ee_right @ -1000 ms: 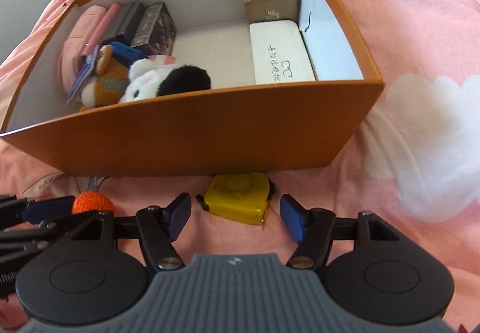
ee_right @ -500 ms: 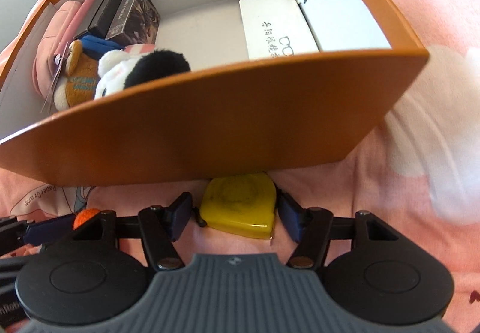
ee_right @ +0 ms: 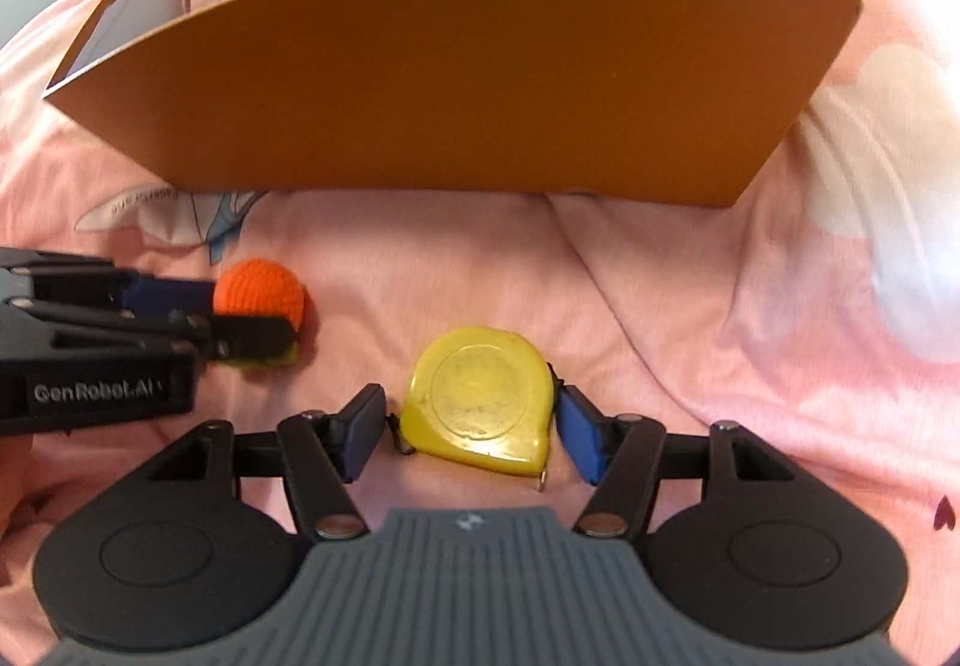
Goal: Organize objects
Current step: 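Grasp the orange knitted ball with the left tool while the right tool grasps the yellow tape measure, then lift the tape measure into the box and release it beside the tan cube with the right tool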
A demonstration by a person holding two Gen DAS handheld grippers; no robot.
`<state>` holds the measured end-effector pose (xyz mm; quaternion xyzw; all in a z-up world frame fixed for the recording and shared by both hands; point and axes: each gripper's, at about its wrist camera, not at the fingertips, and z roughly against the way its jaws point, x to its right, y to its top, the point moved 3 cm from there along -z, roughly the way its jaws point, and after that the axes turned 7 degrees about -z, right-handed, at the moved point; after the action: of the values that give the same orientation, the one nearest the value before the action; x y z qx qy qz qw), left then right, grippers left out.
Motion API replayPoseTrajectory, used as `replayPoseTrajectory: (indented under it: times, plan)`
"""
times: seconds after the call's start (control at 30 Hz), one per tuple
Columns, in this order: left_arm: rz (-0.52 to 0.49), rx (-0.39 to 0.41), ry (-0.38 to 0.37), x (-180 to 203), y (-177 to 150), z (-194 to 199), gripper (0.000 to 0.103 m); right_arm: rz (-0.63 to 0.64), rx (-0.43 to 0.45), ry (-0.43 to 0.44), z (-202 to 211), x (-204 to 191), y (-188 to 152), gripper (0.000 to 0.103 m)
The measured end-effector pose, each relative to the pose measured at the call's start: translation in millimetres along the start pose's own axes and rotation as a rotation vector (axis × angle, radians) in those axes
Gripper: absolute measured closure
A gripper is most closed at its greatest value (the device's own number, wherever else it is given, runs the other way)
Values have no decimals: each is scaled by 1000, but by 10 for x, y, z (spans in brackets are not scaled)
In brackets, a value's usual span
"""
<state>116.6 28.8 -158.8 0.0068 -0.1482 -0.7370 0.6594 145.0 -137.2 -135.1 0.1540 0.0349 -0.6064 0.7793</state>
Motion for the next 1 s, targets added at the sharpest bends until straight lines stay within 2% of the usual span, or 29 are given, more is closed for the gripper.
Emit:
replayPoseTrajectory:
  times: [0.13,0.47,0.5,0.67,1.0]
  plan:
    - [7,40,-6,-2,-21,30,56,-4,2,10,12,22,7,37]
    - [-31,53,14,4,-54,63,57,-61,24,22,92,161,53,39]
    - [-36,56,15,8,-53,72,57,-60,19,19,85,159,50,45]
    - [-53,72,16,26,-49,138,57,-66,18,22,82,193,50,47]
    - [-85,153,-90,67,18,642,57,-29,90,72,430,156,53,47]
